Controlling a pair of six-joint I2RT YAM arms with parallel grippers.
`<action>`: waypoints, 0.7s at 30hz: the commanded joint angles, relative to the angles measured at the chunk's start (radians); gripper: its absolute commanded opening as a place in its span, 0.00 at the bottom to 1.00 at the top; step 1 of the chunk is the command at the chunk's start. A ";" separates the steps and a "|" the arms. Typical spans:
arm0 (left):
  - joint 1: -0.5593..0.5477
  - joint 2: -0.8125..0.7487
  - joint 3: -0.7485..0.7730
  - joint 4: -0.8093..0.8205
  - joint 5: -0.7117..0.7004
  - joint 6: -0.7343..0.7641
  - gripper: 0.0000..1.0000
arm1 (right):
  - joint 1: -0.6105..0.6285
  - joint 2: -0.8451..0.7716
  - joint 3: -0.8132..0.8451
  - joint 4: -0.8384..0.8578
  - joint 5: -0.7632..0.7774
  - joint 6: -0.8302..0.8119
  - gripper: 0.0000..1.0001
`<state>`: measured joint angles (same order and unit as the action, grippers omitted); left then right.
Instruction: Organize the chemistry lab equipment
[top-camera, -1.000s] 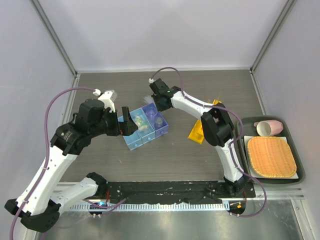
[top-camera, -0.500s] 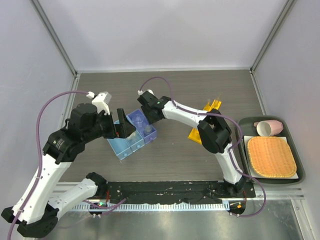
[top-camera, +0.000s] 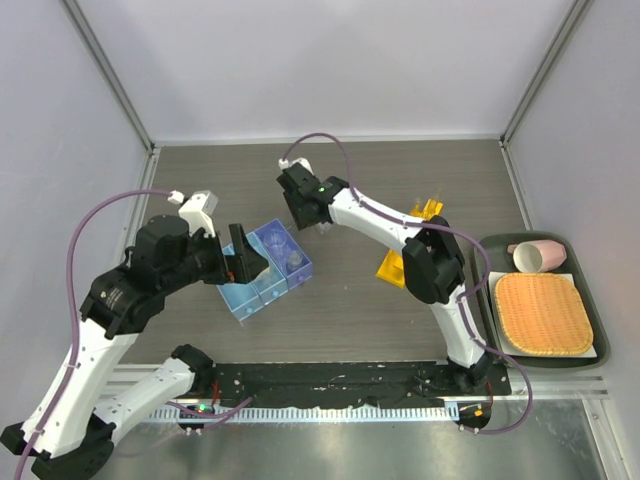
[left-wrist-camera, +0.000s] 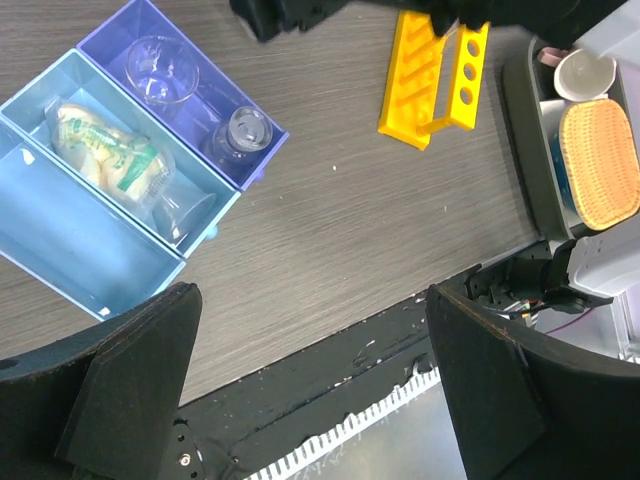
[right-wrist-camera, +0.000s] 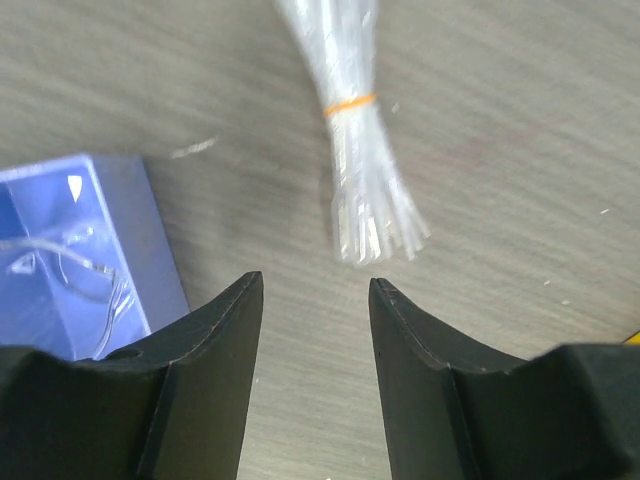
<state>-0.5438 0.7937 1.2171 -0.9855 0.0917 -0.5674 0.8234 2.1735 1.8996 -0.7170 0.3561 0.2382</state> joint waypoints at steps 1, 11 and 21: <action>-0.001 0.001 -0.008 0.005 0.019 0.017 1.00 | -0.061 0.034 0.104 -0.009 0.006 -0.022 0.54; 0.001 0.025 0.002 0.007 0.010 0.031 1.00 | -0.128 0.152 0.200 -0.022 -0.077 -0.030 0.56; 0.001 0.050 0.001 0.019 0.009 0.037 1.00 | -0.138 0.203 0.198 -0.018 -0.131 -0.019 0.57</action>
<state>-0.5438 0.8444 1.2057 -0.9871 0.0910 -0.5472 0.6827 2.3783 2.0724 -0.7403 0.2539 0.2180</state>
